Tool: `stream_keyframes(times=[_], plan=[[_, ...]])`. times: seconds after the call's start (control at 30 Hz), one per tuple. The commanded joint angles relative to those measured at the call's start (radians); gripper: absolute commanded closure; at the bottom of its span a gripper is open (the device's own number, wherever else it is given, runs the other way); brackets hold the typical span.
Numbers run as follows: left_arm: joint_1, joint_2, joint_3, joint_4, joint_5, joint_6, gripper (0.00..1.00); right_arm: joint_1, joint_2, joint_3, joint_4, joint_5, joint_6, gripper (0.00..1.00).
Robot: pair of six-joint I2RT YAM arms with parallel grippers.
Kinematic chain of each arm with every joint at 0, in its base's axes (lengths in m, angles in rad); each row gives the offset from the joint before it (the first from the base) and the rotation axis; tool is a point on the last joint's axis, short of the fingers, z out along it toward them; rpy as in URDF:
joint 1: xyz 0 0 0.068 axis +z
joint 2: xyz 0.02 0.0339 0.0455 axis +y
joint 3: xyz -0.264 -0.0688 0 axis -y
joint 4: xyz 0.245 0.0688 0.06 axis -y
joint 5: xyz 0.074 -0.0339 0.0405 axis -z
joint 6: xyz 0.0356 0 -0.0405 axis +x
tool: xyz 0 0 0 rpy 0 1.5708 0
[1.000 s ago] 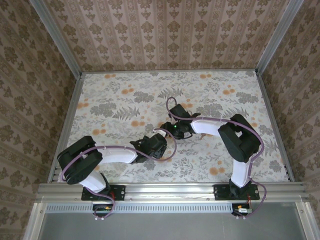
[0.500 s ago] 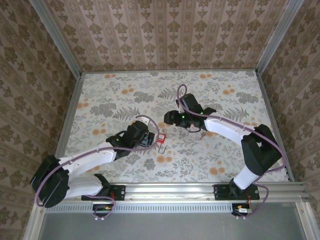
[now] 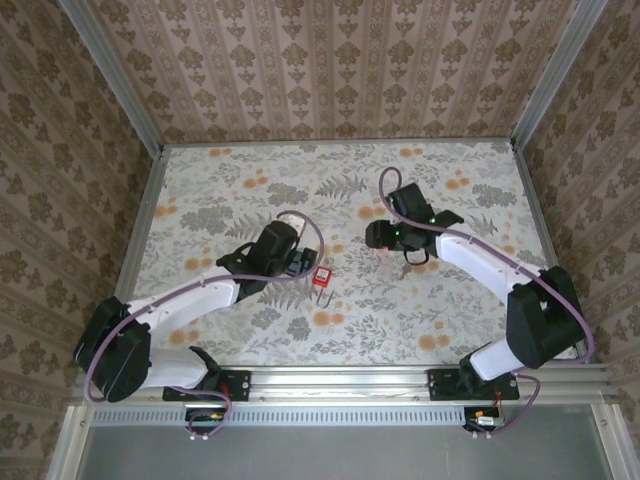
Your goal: Unlock with the key
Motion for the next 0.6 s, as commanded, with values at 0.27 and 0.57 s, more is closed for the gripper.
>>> stream_keyframes(times=[0.27,0.57], plan=[[0.071,0.155,0.096,0.124,0.166,0.040,0.16,-0.038,0.389,0.313,-0.156,0.061,-0.187,0.34],[0.099,0.139,0.074,0.148,0.224,0.041,0.16,0.001,0.501,0.384,-0.174,0.066,-0.223,0.35]])
